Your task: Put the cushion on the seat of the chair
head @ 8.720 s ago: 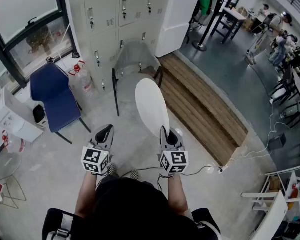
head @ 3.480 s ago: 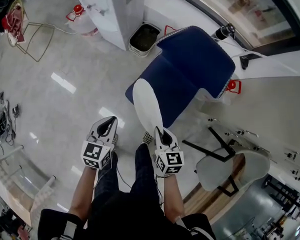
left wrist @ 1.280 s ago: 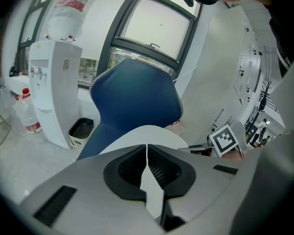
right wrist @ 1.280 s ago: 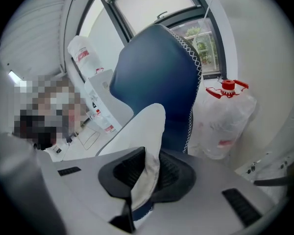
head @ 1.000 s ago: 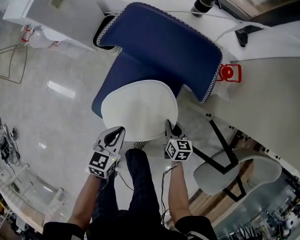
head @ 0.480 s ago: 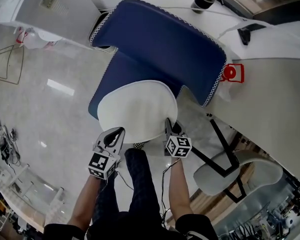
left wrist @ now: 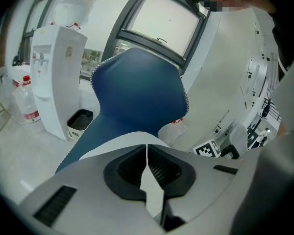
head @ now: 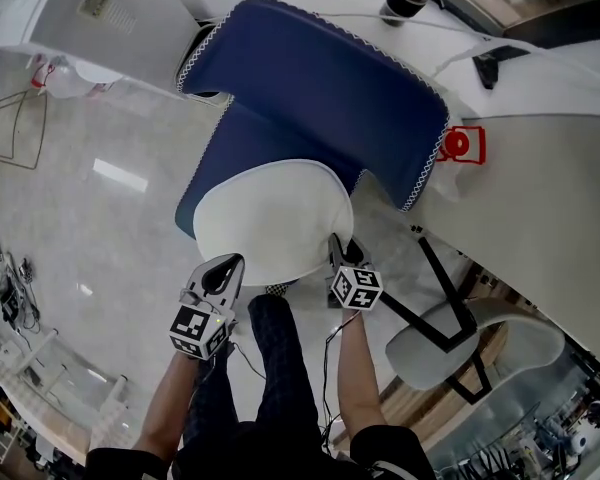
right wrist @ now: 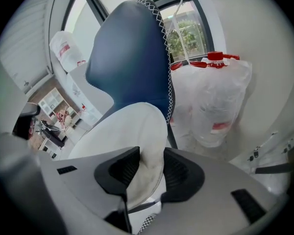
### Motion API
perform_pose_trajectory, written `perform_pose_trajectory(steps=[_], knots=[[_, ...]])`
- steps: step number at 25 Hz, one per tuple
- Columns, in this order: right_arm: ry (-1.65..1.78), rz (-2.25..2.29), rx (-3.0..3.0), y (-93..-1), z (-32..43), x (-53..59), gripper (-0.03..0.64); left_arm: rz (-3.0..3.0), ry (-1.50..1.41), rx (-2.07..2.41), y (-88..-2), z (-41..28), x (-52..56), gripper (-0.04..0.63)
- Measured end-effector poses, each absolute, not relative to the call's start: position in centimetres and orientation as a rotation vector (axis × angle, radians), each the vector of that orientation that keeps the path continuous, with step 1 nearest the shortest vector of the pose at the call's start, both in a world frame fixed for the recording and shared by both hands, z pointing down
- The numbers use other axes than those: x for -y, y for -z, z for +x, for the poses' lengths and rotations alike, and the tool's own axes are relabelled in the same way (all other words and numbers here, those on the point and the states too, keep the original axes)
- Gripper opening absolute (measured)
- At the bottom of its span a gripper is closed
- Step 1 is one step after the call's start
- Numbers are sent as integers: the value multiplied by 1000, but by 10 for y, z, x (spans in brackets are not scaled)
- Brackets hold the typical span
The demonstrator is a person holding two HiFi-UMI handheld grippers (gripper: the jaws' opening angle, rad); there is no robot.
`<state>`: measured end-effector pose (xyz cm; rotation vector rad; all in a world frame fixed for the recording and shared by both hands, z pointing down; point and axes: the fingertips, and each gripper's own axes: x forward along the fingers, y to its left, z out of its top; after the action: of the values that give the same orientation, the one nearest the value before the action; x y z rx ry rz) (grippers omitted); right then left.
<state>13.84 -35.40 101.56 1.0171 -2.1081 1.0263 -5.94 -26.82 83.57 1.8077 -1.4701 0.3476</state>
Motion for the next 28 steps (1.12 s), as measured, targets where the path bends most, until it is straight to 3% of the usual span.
perform_pose_trajectory(steps=[4, 16, 28], knots=[[-963, 1046, 2067, -1011, 147, 357, 192, 1836, -353, 1461, -824, -55, 266, 25], [-861, 1093, 2112, -933, 157, 358, 195, 1938, -358, 1474, -754, -49, 258, 25], [-700, 1110, 2262, -794, 130, 333, 185, 2065, -363, 1532, -655, -60, 236, 25]])
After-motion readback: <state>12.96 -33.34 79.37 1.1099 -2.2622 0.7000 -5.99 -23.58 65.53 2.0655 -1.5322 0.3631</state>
